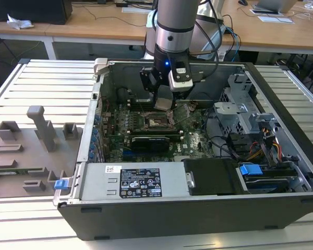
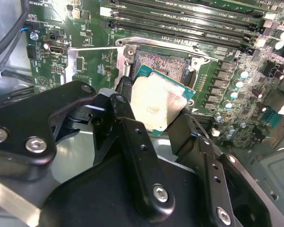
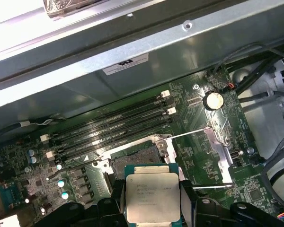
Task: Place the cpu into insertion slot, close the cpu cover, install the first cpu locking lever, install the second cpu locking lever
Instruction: 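Place the cpu into insertion slot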
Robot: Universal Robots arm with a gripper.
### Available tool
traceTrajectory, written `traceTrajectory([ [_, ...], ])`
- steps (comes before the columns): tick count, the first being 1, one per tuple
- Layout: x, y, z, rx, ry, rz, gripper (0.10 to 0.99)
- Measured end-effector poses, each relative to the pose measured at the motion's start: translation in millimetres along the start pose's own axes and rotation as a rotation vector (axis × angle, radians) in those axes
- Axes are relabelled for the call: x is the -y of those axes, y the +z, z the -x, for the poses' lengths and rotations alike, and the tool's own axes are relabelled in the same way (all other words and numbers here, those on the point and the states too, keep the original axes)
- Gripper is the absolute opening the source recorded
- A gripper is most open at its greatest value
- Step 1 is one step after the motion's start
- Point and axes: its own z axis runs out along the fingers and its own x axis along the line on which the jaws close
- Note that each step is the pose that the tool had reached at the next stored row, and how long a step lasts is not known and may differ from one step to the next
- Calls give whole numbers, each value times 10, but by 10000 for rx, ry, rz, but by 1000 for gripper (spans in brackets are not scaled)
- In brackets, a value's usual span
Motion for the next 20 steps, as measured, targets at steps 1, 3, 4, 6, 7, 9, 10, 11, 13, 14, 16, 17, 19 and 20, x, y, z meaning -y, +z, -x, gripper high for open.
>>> traceTrajectory([
  [1,0,0,0,2,43,1,545],
  [3,0,2,0,14,273,3,545],
  [4,0,4,0,22,426,5,545],
  [6,0,5,0,27,541,7,545],
  [7,0,6,0,31,620,8,545],
  [9,0,6,0,36,715,9,545],
  [10,0,7,0,38,760,9,545],
  [11,0,7,0,42,839,10,545],
  [13,0,9,0,51,1011,13,545],
  [14,0,9,0,54,1073,14,545],
  [16,1,11,0,60,1203,17,545],
  [17,1,11,0,62,1238,17,545],
  [19,1,12,0,67,1363,19,545],
  [20,1,13,0,70,1421,21,545],
])
